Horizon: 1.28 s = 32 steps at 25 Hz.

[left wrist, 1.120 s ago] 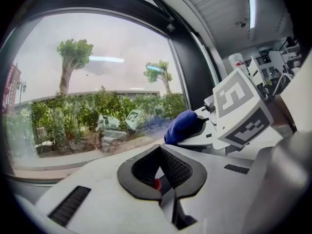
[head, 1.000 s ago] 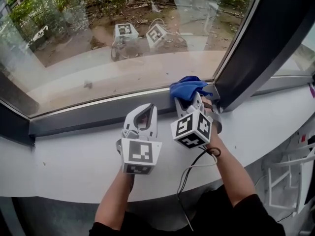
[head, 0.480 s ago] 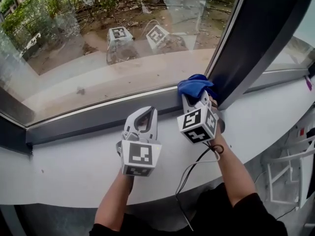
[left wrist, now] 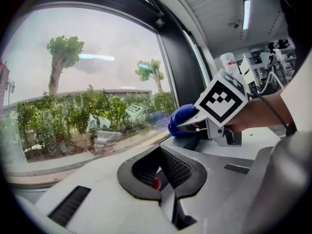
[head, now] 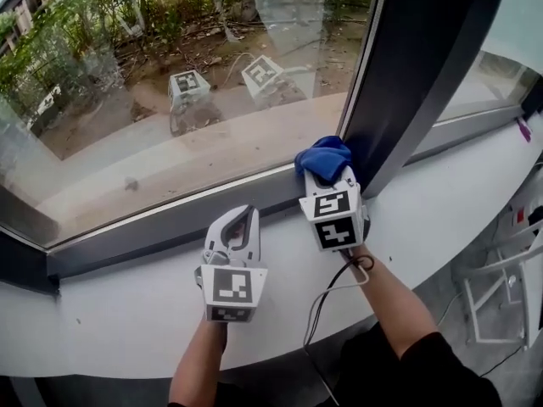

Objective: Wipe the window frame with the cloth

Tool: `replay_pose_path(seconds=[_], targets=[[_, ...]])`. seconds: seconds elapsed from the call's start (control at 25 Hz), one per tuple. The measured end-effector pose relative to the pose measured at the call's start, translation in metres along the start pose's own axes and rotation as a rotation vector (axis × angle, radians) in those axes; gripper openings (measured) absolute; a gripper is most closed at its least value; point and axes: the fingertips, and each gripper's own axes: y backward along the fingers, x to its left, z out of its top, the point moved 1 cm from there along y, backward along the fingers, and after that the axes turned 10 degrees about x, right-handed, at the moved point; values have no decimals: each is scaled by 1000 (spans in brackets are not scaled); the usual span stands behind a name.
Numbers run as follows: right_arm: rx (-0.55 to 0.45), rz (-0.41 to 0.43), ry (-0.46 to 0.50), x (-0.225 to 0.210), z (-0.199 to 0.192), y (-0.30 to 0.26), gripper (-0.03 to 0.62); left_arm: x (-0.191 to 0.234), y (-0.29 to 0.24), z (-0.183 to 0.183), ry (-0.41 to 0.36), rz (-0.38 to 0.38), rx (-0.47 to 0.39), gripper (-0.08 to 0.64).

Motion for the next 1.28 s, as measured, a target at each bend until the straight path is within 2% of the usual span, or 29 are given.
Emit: replay_pose_path(seconds=[0.24, 0.4, 0.48, 0.64, 0.84, 1.0, 1.28], targets=[[-105, -116, -83, -23, 13, 13, 38, -3, -1, 0, 5, -10, -13, 5], [-176, -158, -154, -31, 25, 20, 38, -7, -1, -1, 2, -22, -18, 5], [-217, -186, -155, -35, 31, 26, 38, -9, 0, 2, -5, -24, -22, 5], [-314, -241, -156, -47, 55, 44, 38, -8, 3, 17, -11, -19, -41, 5], [-376, -255, -247, -58, 78, 59, 38, -5, 8, 43, 10, -17, -73, 5], [-399, -280, -314, -69, 98, 69, 38, -1, 16, 61, 67, -38, -105, 5], [-300, -307, -409, -80, 122, 79, 37, 13, 23, 110, 17, -77, -111, 5]])
